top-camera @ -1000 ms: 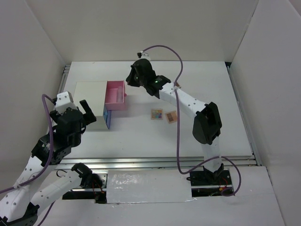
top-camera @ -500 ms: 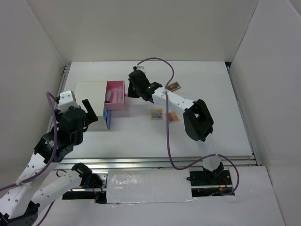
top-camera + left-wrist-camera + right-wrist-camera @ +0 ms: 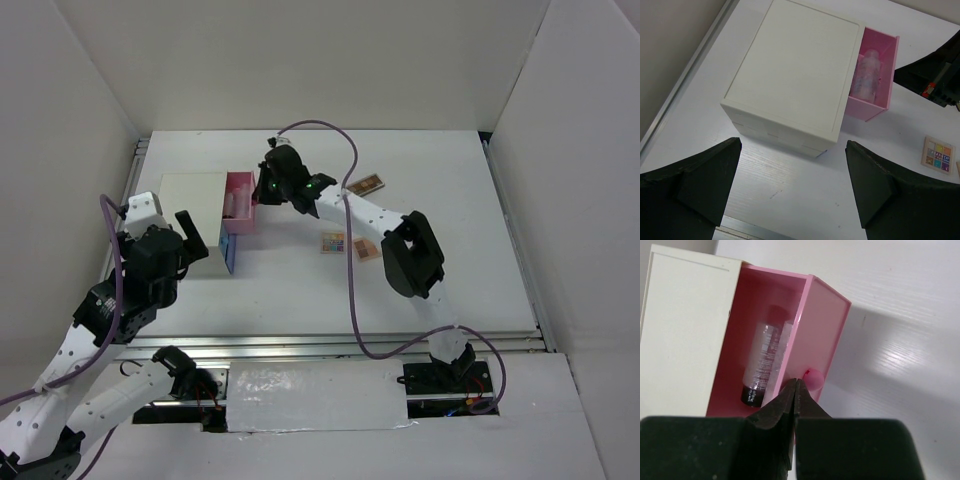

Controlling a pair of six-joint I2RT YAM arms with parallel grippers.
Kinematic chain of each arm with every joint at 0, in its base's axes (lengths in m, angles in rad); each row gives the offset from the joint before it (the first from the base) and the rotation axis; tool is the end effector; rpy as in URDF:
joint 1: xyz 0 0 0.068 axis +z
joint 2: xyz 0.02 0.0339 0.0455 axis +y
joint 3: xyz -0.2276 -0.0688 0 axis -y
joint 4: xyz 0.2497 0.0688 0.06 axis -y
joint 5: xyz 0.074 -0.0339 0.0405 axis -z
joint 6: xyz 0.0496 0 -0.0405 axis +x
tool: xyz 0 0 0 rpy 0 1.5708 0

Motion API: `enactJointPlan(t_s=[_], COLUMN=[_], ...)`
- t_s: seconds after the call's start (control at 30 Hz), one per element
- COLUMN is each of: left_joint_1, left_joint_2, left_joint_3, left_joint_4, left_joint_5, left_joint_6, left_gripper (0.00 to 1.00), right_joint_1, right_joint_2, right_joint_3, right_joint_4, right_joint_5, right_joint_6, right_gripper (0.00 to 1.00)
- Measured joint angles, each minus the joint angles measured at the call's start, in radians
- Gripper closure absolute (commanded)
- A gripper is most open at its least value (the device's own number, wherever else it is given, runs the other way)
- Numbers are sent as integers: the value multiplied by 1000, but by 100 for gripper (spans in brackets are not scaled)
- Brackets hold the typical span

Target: Organize the makeup

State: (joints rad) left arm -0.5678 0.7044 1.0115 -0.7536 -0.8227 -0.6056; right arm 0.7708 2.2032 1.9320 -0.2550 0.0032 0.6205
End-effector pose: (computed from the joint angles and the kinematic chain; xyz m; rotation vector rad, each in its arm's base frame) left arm 0.1575 -0.0573 0.3470 -0.5292 1.7925 0.0262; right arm 0.3717 0.3608 0.2259 -0.1638 2.2030 0.8122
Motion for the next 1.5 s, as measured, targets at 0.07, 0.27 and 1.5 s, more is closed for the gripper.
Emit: enactJointPlan(t_s=[0.07, 0.27, 1.5], left_joint_1=[0, 0, 0], left_joint_2=[0, -4, 0], left_joint_3=[0, 0, 0], left_joint_4=[0, 0, 14], left_joint_5=[2, 5, 17], left_joint_6=[0, 0, 2], left_gripper=[1, 1, 0], right_joint_1=[0, 1, -6], right_joint_2=[13, 82, 91], right_joint_3=[5, 74, -333], right_joint_4=[15, 33, 495], right_joint_5=[-18, -72, -260], right_joint_6=[11, 39, 307], right_gripper=[100, 99, 43])
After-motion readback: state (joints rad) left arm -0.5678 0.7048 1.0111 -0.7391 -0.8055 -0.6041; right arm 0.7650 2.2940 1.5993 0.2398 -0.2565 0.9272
